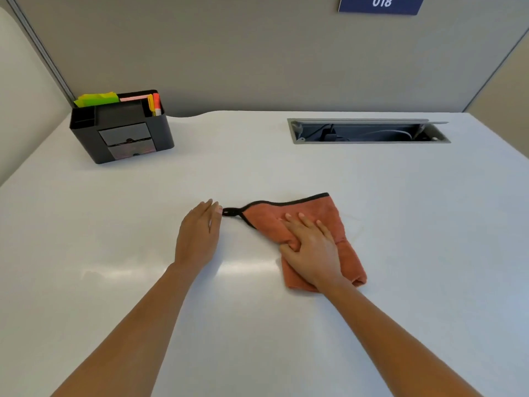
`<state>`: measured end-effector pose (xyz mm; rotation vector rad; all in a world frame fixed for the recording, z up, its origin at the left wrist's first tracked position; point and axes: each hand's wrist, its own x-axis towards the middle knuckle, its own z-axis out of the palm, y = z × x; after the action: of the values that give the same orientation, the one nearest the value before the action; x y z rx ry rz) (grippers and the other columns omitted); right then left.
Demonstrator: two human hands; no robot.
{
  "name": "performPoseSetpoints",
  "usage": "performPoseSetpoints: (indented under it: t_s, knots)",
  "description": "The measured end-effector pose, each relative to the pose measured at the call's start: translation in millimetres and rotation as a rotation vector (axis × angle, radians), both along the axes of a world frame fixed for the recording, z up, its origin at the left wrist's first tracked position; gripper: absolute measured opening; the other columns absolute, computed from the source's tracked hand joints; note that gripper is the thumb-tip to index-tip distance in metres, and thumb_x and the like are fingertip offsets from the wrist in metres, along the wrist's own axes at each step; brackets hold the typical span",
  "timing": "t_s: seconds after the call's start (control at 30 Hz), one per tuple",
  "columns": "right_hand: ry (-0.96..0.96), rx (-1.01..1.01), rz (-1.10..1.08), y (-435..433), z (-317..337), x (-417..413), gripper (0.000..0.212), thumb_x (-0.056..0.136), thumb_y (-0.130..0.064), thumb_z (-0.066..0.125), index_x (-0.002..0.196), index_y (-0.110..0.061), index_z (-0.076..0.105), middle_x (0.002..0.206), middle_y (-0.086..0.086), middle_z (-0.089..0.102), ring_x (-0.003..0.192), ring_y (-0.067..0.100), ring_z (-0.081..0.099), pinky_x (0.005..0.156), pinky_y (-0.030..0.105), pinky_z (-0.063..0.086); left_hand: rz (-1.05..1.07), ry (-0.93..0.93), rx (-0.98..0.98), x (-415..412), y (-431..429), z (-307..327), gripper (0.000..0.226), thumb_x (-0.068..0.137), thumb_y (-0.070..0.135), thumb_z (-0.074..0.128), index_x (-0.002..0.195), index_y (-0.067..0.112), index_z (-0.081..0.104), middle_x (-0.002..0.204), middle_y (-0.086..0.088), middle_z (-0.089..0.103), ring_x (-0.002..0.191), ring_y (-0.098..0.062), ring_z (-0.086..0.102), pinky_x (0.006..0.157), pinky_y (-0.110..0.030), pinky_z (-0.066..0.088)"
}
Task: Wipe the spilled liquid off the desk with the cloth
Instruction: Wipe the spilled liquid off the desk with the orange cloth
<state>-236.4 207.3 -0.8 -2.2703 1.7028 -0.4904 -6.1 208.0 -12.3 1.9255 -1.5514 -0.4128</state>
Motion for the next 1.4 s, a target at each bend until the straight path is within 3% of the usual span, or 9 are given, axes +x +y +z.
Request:
performPoseSetpoints:
  t_s: [0.07,0.17,0.37,0.53,0.67,0.77,0.87,1.17,1.4]
  knots:
    - [0.020,-0.002,0.027,8.2,-1.0,10.0,0.055,0.081,-0.035,0.044,0.136,-0.038,0.044,0.146,-0.018,0.041,0.142,0.007,0.027,0.120,0.038,0.013,0.002,0.001,-0.015,-8.9,-1.1,-1.0,0.045,0.099,0.032,0.029,0.133,0.011,0.049,0.146,-0.006,0.044,0.139,-0.019,0.033,0.117,-0.030,0.021]
    - [0.022,-0.006,0.309,55.5,-7.5,9.0,0.061,0.075,-0.038,0.046,0.136,-0.038,0.045,0.146,-0.017,0.042,0.142,0.009,0.028,0.118,0.044,0.017,-0.030,-0.031,-0.024,-20.8,-4.3,1.1,0.046,0.098,0.034,0.029,0.134,0.012,0.048,0.147,-0.004,0.043,0.140,-0.018,0.032,0.118,-0.032,0.021]
    - [-0.006,-0.001,0.650,95.9,-8.9,-58.6,0.065,0.065,-0.034,0.058,0.130,-0.041,0.052,0.142,-0.024,0.044,0.140,-0.001,0.027,0.117,0.037,0.018,-0.057,-0.044,-0.002,-27.4,-10.5,4.2,0.049,0.098,0.037,0.026,0.136,0.013,0.045,0.148,-0.002,0.041,0.141,-0.016,0.030,0.119,-0.032,0.019]
    - [0.011,0.034,0.376,39.6,0.2,-100.3,0.064,0.067,-0.030,0.051,0.130,-0.038,0.052,0.142,-0.025,0.042,0.139,-0.004,0.028,0.118,0.032,0.021,-0.055,-0.064,0.016,-28.2,-12.7,1.3,0.046,0.099,0.033,0.028,0.136,0.012,0.045,0.148,-0.003,0.041,0.141,-0.016,0.029,0.119,-0.032,0.018]
    - [-0.007,-0.013,0.012,-24.2,-1.7,-120.5,0.056,0.079,-0.028,0.054,0.135,-0.033,0.048,0.143,-0.009,0.048,0.137,0.010,0.037,0.118,0.032,0.021,-0.060,-0.089,0.017,-27.1,-10.2,-4.9,0.045,0.099,0.030,0.030,0.136,0.011,0.046,0.148,-0.003,0.041,0.141,-0.017,0.029,0.119,-0.031,0.018]
    - [-0.031,-0.063,-0.322,-63.3,-4.5,-114.6,0.049,0.086,-0.029,0.051,0.135,-0.024,0.050,0.141,0.005,0.051,0.136,0.021,0.039,0.116,0.040,0.024,-0.066,-0.070,0.006,-26.4,-9.6,-9.1,0.045,0.099,0.030,0.030,0.137,0.010,0.044,0.149,-0.003,0.039,0.141,-0.016,0.028,0.119,-0.028,0.016]
    - [-0.022,-0.026,-0.482,-88.2,-5.4,-80.3,0.050,0.085,-0.033,0.048,0.134,-0.021,0.049,0.146,0.002,0.045,0.140,0.024,0.032,0.116,0.050,0.017,-0.066,-0.052,0.005,-26.2,-10.6,-12.5,0.045,0.099,0.028,0.028,0.140,0.011,0.039,0.151,-0.001,0.035,0.142,-0.013,0.025,0.117,-0.024,0.012]
    - [0.031,0.007,0.161,-67.9,-15.9,51.0,0.058,0.085,-0.041,0.043,0.142,-0.039,0.031,0.153,-0.011,0.031,0.145,0.017,0.019,0.118,0.046,0.004,-0.016,-0.062,0.014,-27.2,-13.3,-14.9,0.049,0.097,0.012,0.029,0.146,0.011,0.024,0.155,-0.002,0.026,0.142,-0.014,0.023,0.117,-0.024,0.013]
    - [0.026,0.000,-0.132,-120.2,-8.2,-34.1,0.056,0.088,-0.040,0.042,0.143,-0.030,0.034,0.153,-0.006,0.033,0.143,0.016,0.025,0.119,0.043,0.012,-0.004,-0.109,0.007,-25.3,-11.6,-15.2,0.046,0.097,0.010,0.030,0.143,0.007,0.030,0.154,-0.005,0.029,0.143,-0.017,0.024,0.117,-0.026,0.014]
